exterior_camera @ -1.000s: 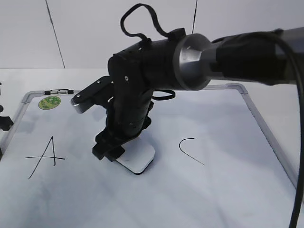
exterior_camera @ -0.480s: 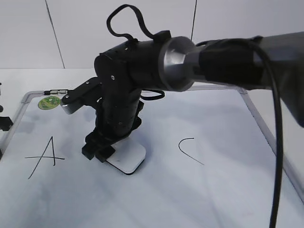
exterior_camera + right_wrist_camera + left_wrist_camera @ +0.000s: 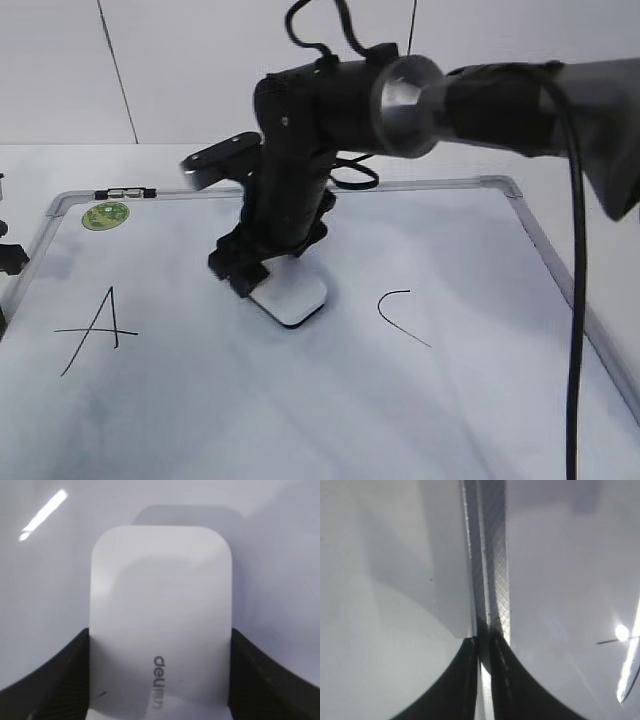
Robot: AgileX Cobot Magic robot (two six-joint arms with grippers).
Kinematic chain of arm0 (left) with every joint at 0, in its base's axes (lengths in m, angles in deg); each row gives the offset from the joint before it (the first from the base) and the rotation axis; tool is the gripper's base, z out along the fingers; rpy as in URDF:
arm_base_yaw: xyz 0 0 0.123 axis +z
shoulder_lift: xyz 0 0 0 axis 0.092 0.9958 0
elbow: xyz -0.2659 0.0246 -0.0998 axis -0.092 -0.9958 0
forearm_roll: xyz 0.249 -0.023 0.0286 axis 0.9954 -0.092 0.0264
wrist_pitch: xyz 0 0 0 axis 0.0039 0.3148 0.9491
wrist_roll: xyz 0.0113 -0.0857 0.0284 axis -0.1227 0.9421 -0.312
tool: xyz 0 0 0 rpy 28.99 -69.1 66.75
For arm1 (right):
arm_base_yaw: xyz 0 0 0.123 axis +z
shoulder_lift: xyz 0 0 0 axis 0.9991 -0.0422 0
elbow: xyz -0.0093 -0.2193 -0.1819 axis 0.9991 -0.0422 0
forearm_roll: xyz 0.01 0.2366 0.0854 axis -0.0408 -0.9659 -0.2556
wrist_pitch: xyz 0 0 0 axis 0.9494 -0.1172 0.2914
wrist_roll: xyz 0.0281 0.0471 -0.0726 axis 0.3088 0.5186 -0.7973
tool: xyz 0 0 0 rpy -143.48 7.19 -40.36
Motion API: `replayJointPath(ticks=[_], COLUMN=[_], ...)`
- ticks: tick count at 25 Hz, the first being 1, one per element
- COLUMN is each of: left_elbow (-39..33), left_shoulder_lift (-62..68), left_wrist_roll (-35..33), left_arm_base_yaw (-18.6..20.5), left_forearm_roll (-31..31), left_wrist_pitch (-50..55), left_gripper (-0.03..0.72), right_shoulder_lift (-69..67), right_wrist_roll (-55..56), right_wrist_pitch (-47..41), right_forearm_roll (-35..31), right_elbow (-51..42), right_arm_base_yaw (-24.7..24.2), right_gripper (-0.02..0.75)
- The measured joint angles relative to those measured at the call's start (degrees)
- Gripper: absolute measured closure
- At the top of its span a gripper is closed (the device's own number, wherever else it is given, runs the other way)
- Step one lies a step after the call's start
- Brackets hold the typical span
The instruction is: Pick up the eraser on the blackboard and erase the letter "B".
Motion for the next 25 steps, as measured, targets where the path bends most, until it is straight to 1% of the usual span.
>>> replayJointPath(ticks=[3, 6, 11, 15, 20, 25], left_elbow=[0.0, 0.0, 0.0, 0.0, 0.0, 0.0], left_shoulder_lift=[0.0, 0.0, 0.0, 0.0, 0.0, 0.0], left_wrist_roll=[0.0, 0.0, 0.0, 0.0, 0.0, 0.0], left_arm_base_yaw=[0.0, 0.0, 0.0, 0.0, 0.0, 0.0], left_forearm_roll=[0.0, -0.03, -0.35, -0.47, -0.57, -0.57], left_wrist_pitch=[0.0, 0.0, 0.0, 0.45, 0.58, 0.68], left_gripper=[0.646, 0.646, 0.646, 0.646, 0.646, 0.646], right_shoulder_lift=[0.0, 0.0, -0.34, -0.71, 0.89, 4.56], right_wrist_roll=[0.56, 1.18, 2.64, 3.43, 3.93, 4.08], right_wrist_pitch=[0.24, 0.24, -1.83, -6.89, -11.39, -12.67], right_forearm_roll=[0.0, 0.1, 0.46, 1.0, 2.33, 2.97], right_elbow=[0.14, 0.18, 1.48, 3.77, 4.02, 4.02], right_arm_base_yaw=[-3.91, -6.01, -6.16, -6.5, -7.1, -7.15], right_gripper=[0.224, 0.224, 0.224, 0.224, 0.224, 0.224])
